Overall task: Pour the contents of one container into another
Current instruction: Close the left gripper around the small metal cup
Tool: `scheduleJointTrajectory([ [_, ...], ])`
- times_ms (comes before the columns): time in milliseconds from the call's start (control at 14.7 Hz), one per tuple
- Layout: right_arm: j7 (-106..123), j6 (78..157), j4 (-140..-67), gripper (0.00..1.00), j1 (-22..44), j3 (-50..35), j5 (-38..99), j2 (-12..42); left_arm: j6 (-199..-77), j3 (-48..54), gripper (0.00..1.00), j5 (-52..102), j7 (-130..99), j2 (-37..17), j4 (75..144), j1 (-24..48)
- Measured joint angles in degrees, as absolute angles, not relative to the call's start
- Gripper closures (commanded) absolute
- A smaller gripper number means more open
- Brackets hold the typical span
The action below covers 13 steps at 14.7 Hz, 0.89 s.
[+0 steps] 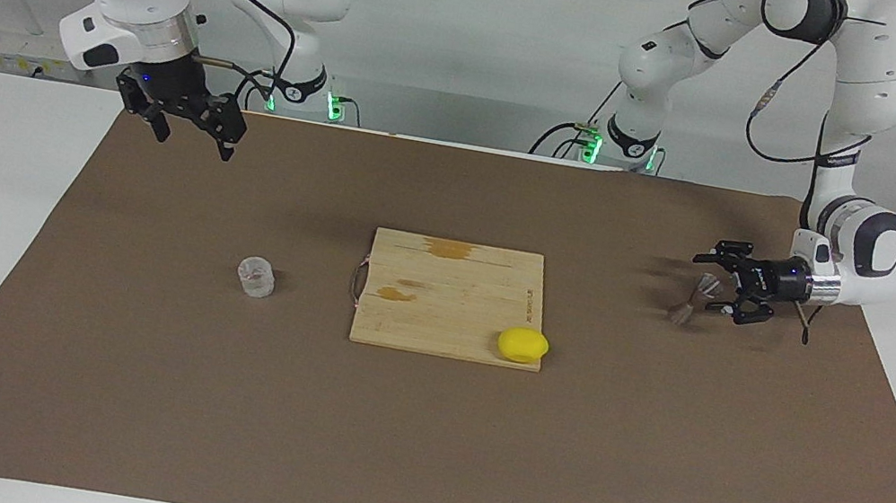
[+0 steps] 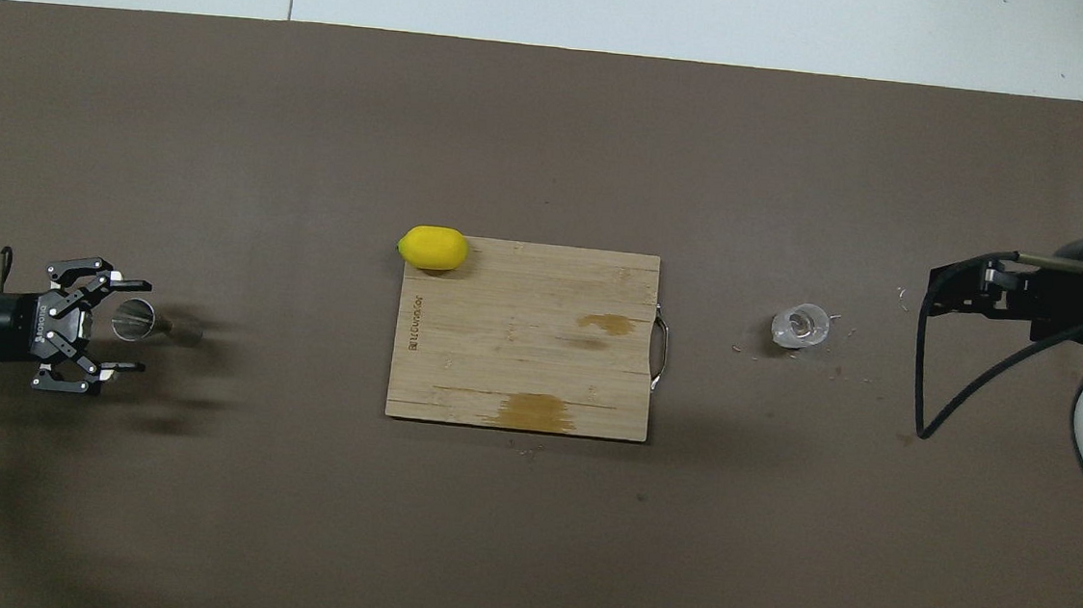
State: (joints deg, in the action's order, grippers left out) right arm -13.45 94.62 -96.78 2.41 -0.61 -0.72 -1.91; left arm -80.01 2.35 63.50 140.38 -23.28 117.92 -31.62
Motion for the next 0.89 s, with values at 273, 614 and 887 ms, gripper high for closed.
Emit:
scheduleJointTrajectory([
  [273,-13.45,94.62,-96.78,0.0,2.41,-0.61,-0.72,-1.91,-79.99,1.9,0.13,63.2,140.62,-23.28,117.92,-31.91],
  [614,-13.45,94.62,-96.78,0.0,2.41,-0.61,-0.72,-1.91,-80.0,1.88,0.62,63.18,141.86,-23.28,117.92,-31.91],
  [887,-13.45,94.62,-96.78,0.0,2.41,-0.61,-0.72,-1.91,-80.01,1.88,0.79,63.16,142.61,-23.26,117.91,-31.91],
])
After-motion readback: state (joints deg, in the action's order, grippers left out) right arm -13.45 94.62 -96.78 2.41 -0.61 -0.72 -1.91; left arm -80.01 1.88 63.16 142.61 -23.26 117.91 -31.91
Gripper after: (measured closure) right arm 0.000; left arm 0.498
